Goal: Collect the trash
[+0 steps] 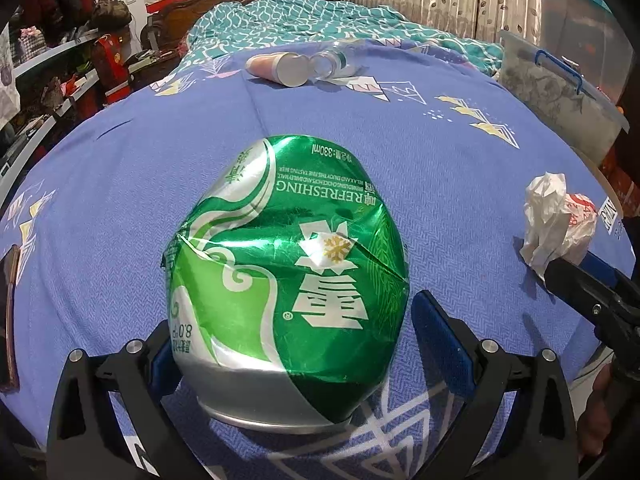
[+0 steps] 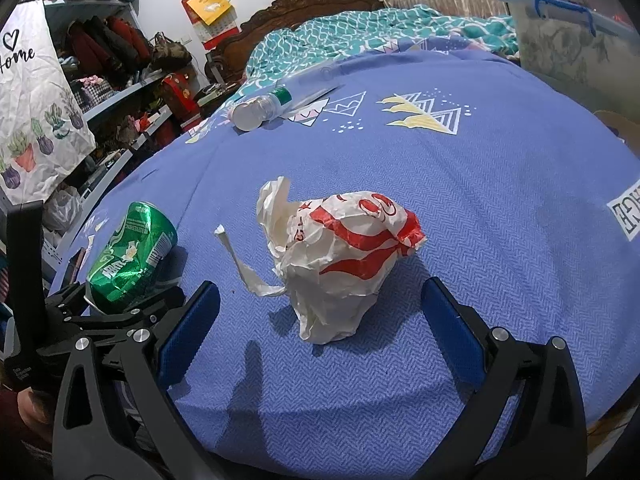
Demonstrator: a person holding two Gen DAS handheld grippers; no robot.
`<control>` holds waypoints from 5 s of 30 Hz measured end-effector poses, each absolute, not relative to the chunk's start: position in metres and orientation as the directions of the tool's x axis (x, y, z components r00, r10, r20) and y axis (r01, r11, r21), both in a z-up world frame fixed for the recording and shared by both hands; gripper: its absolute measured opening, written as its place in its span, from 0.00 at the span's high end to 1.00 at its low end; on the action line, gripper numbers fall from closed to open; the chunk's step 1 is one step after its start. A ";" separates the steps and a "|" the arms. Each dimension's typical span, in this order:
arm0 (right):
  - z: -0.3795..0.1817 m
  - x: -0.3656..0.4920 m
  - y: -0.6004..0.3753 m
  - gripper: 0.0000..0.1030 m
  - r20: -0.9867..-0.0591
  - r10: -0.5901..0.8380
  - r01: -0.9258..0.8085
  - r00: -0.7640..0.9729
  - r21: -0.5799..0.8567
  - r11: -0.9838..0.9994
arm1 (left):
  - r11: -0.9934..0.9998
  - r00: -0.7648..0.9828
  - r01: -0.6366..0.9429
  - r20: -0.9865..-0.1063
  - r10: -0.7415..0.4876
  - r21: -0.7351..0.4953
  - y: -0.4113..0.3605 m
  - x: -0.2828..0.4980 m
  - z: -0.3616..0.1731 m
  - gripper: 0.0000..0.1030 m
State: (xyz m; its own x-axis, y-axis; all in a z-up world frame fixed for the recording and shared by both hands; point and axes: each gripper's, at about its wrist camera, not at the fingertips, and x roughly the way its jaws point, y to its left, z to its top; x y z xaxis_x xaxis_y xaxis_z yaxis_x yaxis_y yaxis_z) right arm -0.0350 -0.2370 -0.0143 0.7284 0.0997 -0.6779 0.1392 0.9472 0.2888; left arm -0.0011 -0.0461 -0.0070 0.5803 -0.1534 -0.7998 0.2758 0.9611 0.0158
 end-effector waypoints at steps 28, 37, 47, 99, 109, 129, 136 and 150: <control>-0.015 -0.036 -0.232 0.03 -0.679 0.083 0.138 0.730 0.264 0.955 | 0.968 0.583 0.251 -0.801 -0.135 0.019 -0.042 -0.008 -0.007 0.09; -0.015 -0.035 -0.231 0.03 -0.679 0.081 0.137 0.730 0.261 0.956 | 0.976 0.649 0.218 -0.742 -0.168 -0.031 -0.025 -0.018 0.017 0.09; -0.015 -0.035 -0.233 0.03 -0.678 0.078 0.131 0.731 0.251 0.959 | 0.982 0.691 0.181 -0.704 -0.165 -0.053 -0.015 -0.020 0.035 0.09; 0.006 -0.049 -0.225 0.03 -0.596 0.020 0.106 0.803 0.177 0.979 | 0.993 0.663 0.111 -0.747 -0.043 0.042 -0.011 -0.003 0.030 0.08; 0.001 -0.038 -0.227 0.03 -0.620 0.036 0.099 0.784 0.181 0.978 | 0.993 0.663 0.112 -0.748 -0.041 0.045 -0.012 -0.001 0.029 0.07; 0.006 -0.043 -0.223 0.03 -0.606 0.037 0.088 0.794 0.175 0.981 | 0.991 0.619 0.086 -0.773 -0.136 -0.105 0.013 0.011 0.038 0.09; 0.000 -0.038 -0.229 0.03 -0.625 0.031 0.106 0.780 0.180 0.978 | 0.983 0.581 0.124 -0.793 -0.184 -0.137 0.005 0.022 0.032 0.09; -0.016 -0.026 -0.237 0.03 -0.669 0.027 0.138 0.743 0.193 0.971 | 0.957 0.501 0.213 -0.820 -0.278 -0.195 -0.014 0.024 0.009 0.09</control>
